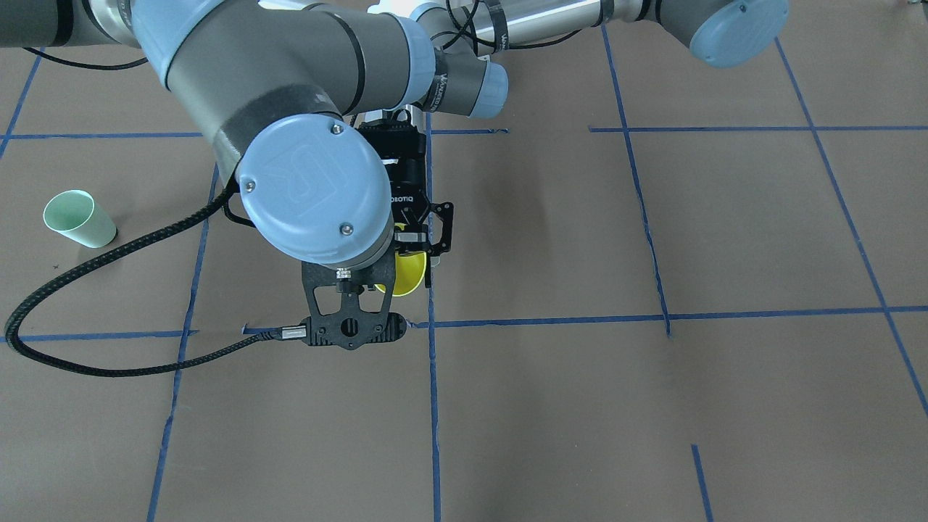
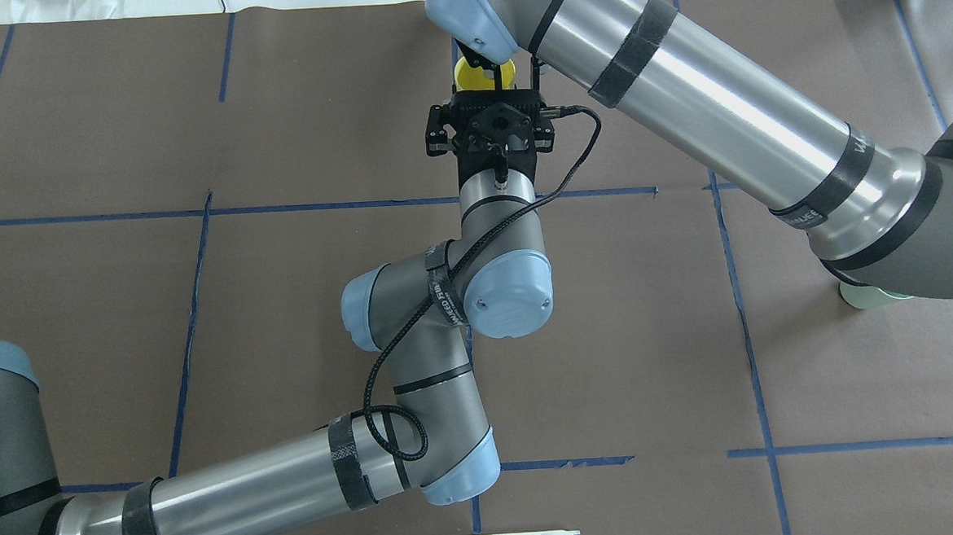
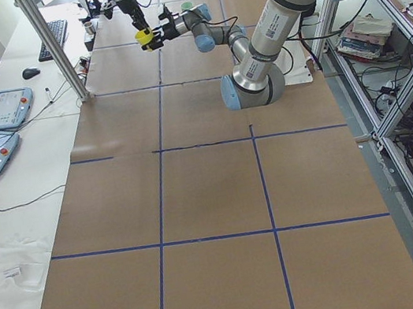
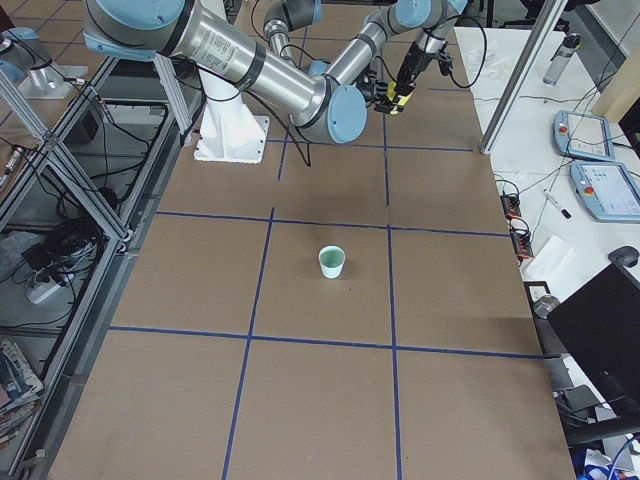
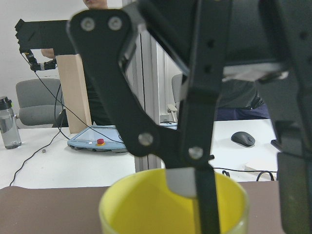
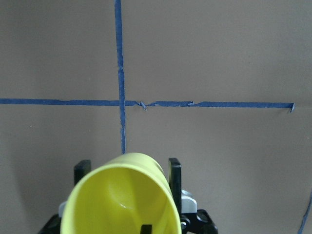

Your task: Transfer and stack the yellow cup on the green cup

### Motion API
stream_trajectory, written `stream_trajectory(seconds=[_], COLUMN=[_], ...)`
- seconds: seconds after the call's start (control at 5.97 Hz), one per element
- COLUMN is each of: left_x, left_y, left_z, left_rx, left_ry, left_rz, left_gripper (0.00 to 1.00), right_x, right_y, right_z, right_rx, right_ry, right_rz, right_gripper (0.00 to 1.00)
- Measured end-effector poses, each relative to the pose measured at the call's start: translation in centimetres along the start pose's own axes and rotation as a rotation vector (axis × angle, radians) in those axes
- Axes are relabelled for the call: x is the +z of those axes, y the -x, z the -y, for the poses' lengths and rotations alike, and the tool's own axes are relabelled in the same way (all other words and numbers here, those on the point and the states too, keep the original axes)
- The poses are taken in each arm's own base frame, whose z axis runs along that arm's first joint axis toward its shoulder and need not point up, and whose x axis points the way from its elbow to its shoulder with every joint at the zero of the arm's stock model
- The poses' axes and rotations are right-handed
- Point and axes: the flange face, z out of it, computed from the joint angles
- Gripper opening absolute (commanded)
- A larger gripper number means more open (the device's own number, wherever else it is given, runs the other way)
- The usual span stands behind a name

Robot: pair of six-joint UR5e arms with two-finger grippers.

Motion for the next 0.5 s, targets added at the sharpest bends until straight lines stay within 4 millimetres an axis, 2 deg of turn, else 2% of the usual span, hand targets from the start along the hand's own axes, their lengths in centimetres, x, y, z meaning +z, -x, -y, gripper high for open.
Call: stream_trajectory(seconds=[0.17,0.5], left_x=[-0.02,-0.04], left_y=[-0.01,0.03], left_z=[0.03,0.04], left_rx=[0.000,0.001], left_ry=[0.000,0.001], left_rz=[-0.001,-0.001], left_gripper=[0.39,0.39], right_x=[0.12,0.11], right_y=[-0.10,-0.23], right_z=[0.08,0.17], right_rx=[0.001,0.002], right_ry=[-0.001,-0.004], right_rz=[-0.003,-0.008], right_gripper=[0.42,0.16])
